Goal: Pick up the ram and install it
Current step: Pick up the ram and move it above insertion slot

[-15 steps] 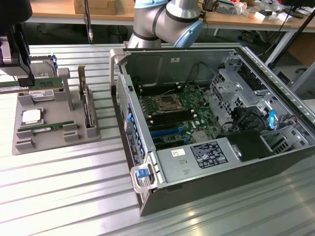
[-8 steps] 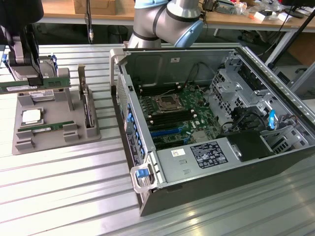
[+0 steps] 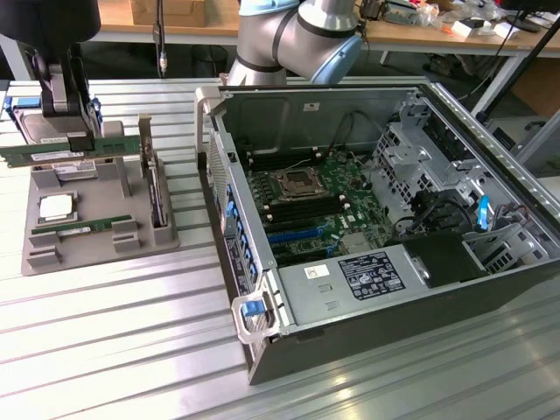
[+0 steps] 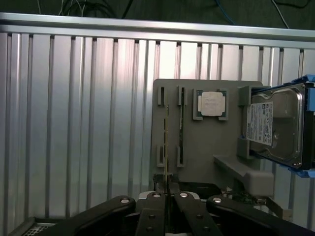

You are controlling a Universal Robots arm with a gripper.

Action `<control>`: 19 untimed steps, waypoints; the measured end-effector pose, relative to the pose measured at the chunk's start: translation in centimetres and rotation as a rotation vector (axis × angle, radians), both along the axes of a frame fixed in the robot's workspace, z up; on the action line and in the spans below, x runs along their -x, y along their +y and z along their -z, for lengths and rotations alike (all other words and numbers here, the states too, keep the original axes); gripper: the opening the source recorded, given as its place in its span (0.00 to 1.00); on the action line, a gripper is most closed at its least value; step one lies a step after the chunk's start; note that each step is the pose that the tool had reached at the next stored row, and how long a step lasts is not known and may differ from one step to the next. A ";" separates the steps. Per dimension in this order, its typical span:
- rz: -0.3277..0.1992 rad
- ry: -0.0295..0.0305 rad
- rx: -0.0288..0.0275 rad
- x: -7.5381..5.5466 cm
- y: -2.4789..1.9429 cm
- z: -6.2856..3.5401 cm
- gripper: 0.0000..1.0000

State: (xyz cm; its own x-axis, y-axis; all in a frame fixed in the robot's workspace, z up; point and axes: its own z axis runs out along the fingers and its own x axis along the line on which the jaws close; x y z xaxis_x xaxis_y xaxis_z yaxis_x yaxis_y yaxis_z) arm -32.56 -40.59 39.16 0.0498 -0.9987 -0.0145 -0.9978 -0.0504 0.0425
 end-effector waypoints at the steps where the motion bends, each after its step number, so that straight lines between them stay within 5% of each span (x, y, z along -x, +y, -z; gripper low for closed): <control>1: 0.000 0.0000 0.0002 -0.1 0.00 0.00 0.13; 19: 0.000 0.0000 0.0078 -3.1 0.00 0.00 0.13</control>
State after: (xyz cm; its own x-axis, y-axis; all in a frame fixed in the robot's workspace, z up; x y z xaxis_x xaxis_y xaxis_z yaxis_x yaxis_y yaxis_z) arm -29.45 -40.59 39.16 0.0499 -0.9987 -0.0067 -0.9978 -0.0501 0.0429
